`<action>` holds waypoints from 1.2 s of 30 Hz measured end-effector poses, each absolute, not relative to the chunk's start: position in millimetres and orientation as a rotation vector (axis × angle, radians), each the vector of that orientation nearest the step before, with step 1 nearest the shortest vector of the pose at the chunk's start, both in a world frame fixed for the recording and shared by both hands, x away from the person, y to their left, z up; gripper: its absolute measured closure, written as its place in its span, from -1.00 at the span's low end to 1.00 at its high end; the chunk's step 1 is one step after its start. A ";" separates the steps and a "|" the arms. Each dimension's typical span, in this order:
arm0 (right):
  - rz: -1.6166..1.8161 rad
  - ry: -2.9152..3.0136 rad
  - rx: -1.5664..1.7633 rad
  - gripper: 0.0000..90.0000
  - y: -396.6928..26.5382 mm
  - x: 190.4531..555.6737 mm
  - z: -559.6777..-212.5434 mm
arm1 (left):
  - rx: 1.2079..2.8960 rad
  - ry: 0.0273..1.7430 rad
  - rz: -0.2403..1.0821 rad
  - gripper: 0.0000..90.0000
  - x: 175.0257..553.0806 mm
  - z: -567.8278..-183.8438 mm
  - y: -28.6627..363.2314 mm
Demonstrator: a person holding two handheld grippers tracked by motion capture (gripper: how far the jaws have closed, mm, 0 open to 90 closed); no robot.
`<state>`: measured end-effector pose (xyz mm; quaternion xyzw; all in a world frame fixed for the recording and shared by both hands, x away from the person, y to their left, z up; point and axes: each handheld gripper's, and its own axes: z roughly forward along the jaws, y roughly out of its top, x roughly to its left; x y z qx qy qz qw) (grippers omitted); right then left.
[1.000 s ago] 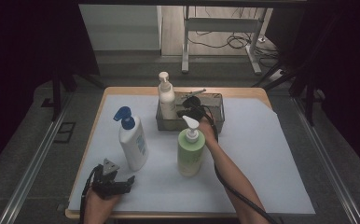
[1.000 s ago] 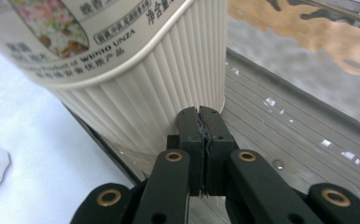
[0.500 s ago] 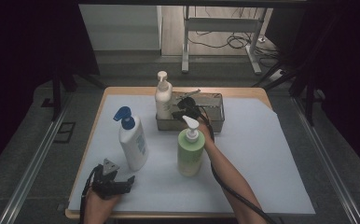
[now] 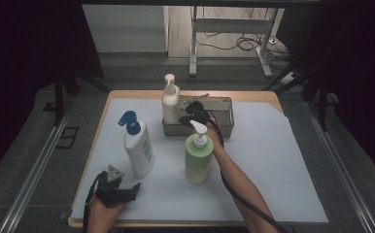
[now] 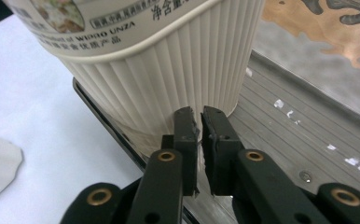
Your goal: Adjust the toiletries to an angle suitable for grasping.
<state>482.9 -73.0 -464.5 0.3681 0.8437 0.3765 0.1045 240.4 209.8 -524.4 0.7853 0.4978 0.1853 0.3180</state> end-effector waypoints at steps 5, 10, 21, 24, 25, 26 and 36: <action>1.121 2.473 1.075 0.62 -78.9 480.6 -460.9 | 2.067 1.310 0.488 -0.73 240.4 -524.4 209.8; 1.143 2.448 1.065 0.35 -88.3 476.7 -452.4 | 2.066 1.310 0.487 -0.73 240.5 -524.5 209.8; 1.125 2.432 1.018 -0.16 -105.5 462.8 -431.2 | 2.065 1.309 0.489 -0.73 240.4 -524.6 209.8; 1.134 2.430 1.020 -0.24 -112.6 459.0 -425.6 | 2.065 1.309 0.489 -0.73 240.4 -524.6 209.8; 1.133 2.427 1.015 -0.25 -115.2 457.8 -424.0 | 2.065 1.309 0.489 -0.73 240.4 -524.6 209.8; 1.133 2.428 1.008 -0.25 -118.0 456.4 -422.4 | 2.065 1.309 0.489 -0.73 240.4 -524.6 209.8; 1.120 2.414 1.000 -0.36 -146.5 441.1 -415.0 | 2.065 1.309 0.490 -0.73 240.3 -524.6 209.7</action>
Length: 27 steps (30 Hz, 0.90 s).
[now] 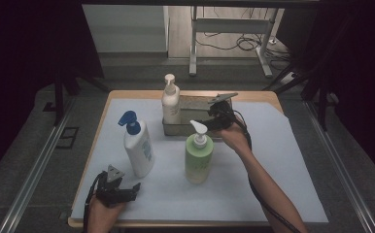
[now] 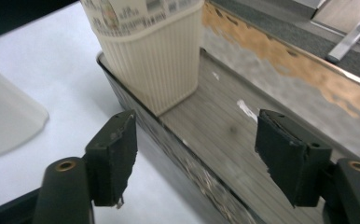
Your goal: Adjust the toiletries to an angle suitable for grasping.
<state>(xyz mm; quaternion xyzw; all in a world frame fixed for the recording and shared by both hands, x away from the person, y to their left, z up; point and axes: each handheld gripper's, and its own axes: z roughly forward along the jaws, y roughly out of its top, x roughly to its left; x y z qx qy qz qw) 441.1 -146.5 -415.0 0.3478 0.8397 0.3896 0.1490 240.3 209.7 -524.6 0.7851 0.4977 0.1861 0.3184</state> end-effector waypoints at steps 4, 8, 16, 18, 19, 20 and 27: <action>1.112 2.411 1.020 -0.39 -160.6 436.3 -419.8 | 2.065 1.310 0.490 -0.73 240.2 -524.6 209.7; 1.129 2.411 1.029 -0.41 -170.1 431.5 -423.0 | 2.065 1.309 0.491 -0.73 240.2 -524.6 209.7; 1.133 2.406 1.031 -0.48 -188.1 416.3 -426.8 | 2.065 1.309 0.491 -0.73 240.1 -524.6 209.7; 1.138 2.403 1.029 -0.49 -193.2 412.4 -427.4 | 2.065 1.309 0.491 -0.73 240.1 -524.6 209.7; 1.139 2.405 1.029 -0.50 -195.2 411.1 -427.5 | 2.065 1.309 0.491 -0.73 240.1 -524.6 209.7; 1.141 2.406 1.032 -0.51 -197.5 409.4 -427.8 | 2.066 1.309 0.491 -0.73 240.1 -524.6 209.7; 1.148 2.407 1.030 -0.60 -210.1 394.8 -430.2 | 2.064 1.309 0.491 -0.73 240.1 -524.7 209.5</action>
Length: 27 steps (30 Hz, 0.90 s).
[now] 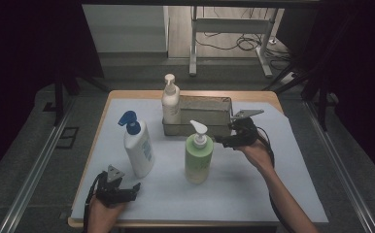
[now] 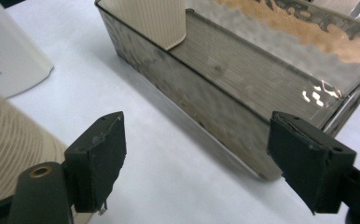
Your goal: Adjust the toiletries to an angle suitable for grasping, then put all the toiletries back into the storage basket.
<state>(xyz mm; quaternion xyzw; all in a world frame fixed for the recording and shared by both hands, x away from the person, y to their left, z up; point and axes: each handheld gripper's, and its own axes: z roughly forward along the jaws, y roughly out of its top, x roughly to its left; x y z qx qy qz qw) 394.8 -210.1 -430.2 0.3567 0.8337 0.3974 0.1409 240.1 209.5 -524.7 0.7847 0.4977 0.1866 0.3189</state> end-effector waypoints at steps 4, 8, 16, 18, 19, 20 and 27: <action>1.124 2.414 1.026 -0.69 -214.2 387.1 -432.9 | 2.065 1.309 0.492 -0.73 240.0 -524.6 209.6; 1.074 2.439 0.985 -0.71 -215.8 376.3 -435.6 | 2.063 1.309 0.490 -0.73 240.0 -524.7 209.6; 1.017 2.483 0.890 -0.84 -215.9 355.5 -440.0 | 2.063 1.310 0.491 -0.73 239.9 -524.7 209.4; 1.039 2.490 0.888 -0.89 -217.0 351.1 -441.4 | 2.062 1.310 0.491 -0.73 239.9 -524.7 209.4; 1.050 2.494 0.888 -0.91 -217.5 348.9 -442.1 | 2.062 1.310 0.491 -0.73 239.9 -524.7 209.4; 1.061 2.498 0.888 -0.92 -218.0 346.5 -442.5 | 2.063 1.310 0.491 -0.73 240.0 -524.7 209.5; 1.155 2.544 0.857 -1.00 -217.8 329.8 -443.4 | 2.064 1.310 0.492 -0.73 239.9 -524.7 209.5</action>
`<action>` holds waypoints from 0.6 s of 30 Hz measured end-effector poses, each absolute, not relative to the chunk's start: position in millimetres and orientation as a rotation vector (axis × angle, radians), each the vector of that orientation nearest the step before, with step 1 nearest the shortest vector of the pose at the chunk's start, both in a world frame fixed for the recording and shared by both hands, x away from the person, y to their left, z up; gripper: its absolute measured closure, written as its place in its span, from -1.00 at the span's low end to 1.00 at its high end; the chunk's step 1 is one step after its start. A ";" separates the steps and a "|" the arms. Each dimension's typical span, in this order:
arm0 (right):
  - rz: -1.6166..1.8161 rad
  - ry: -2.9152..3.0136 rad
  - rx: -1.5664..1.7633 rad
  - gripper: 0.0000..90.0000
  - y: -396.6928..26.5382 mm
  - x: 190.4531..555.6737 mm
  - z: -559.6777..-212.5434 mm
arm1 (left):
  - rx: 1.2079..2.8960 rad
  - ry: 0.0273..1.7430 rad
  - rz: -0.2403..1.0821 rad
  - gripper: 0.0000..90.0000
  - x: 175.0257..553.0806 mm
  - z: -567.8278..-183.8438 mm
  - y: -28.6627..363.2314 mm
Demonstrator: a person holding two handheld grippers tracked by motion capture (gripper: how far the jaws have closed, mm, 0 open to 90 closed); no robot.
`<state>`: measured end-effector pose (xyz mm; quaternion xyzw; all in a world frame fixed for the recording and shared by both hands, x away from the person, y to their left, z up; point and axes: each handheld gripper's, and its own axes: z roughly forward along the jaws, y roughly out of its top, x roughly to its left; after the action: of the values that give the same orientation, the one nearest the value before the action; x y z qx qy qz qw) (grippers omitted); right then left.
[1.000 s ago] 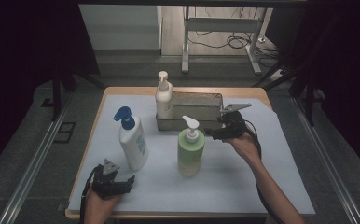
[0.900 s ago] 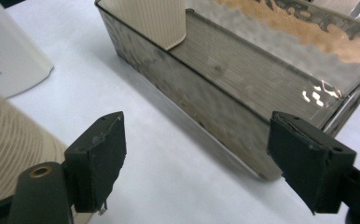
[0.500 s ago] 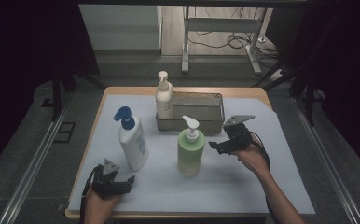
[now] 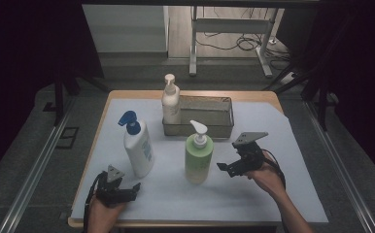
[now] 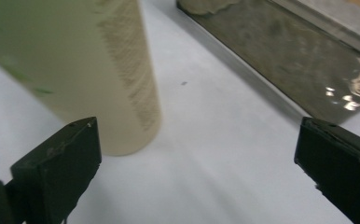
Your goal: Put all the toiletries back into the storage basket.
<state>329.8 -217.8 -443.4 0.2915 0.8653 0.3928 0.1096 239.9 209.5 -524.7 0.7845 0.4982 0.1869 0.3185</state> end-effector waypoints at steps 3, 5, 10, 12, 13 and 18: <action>1.197 2.555 0.852 -1.00 -216.2 322.9 -442.0 | 2.062 1.310 0.491 -0.73 239.9 -524.7 209.4; 1.222 2.569 0.838 -1.00 -213.7 317.5 -440.5 | 2.062 1.312 0.491 -0.73 239.8 -524.7 209.3; 1.256 2.585 0.797 -1.00 -204.0 310.1 -438.0 | 2.065 1.308 0.493 -0.73 239.9 -524.7 209.5; 1.259 2.592 0.781 -0.99 -199.4 308.2 -436.8 | 2.064 1.308 0.493 -0.73 239.9 -524.7 209.5; 1.261 2.595 0.769 -0.99 -195.9 307.2 -436.3 | 2.064 1.308 0.493 -0.73 239.9 -524.7 209.5; 1.276 2.602 0.734 -0.95 -181.6 305.2 -434.9 | 2.063 1.309 0.493 -0.73 239.9 -524.7 209.4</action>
<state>305.2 -181.6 -434.9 0.2449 0.8678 0.4257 0.0758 239.9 209.4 -524.7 0.7844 0.4977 0.1873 0.3192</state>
